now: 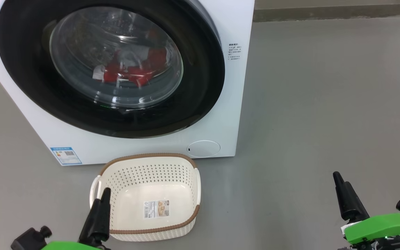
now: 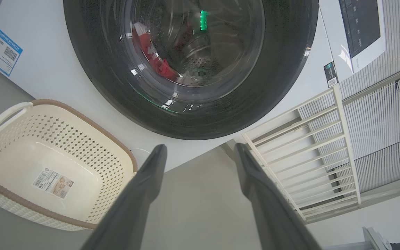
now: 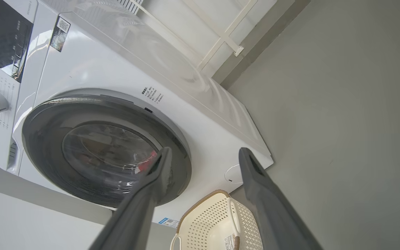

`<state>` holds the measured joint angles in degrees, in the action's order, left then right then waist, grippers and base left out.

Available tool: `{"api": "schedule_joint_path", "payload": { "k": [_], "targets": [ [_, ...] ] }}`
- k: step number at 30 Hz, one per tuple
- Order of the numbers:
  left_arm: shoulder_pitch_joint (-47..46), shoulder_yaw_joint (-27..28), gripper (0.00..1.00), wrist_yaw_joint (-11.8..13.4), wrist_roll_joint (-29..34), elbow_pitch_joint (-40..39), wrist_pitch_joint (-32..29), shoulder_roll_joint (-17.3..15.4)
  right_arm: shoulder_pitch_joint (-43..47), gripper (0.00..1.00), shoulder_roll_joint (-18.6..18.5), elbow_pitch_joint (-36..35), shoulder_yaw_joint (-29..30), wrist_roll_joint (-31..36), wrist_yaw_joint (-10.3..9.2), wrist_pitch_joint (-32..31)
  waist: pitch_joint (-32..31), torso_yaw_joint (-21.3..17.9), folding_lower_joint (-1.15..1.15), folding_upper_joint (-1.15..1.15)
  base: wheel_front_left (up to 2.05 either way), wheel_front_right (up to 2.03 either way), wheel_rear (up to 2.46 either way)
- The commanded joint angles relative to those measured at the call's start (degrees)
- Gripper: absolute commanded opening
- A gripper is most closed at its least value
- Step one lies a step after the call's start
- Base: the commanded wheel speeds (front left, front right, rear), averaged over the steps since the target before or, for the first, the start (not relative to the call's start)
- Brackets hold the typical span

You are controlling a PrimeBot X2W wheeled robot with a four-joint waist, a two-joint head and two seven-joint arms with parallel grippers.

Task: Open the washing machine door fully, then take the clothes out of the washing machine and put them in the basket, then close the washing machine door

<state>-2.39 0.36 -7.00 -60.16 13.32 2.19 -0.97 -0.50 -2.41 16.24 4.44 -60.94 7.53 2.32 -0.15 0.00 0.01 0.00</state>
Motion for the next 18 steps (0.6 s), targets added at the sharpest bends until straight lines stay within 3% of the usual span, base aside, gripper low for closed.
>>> {"api": "schedule_joint_path", "payload": {
  "k": [1,18],
  "targets": [
    [-2.2,0.6,1.0,-0.2,2.3,-2.0,0.7,-0.7,-2.0,1.0,-1.1,-1.9,-0.9,2.2,-0.02,0.7,-0.1,0.0,0.0,0.0,0.0,0.0,0.0],
    [-1.6,-1.3,1.0,0.5,19.7,-1.7,3.6,-1.2,-1.7,1.0,-1.8,-0.9,-3.5,17.8,-0.02,3.6,-0.4,0.0,-0.01,0.0,0.0,0.0,0.0]
  ]
}}
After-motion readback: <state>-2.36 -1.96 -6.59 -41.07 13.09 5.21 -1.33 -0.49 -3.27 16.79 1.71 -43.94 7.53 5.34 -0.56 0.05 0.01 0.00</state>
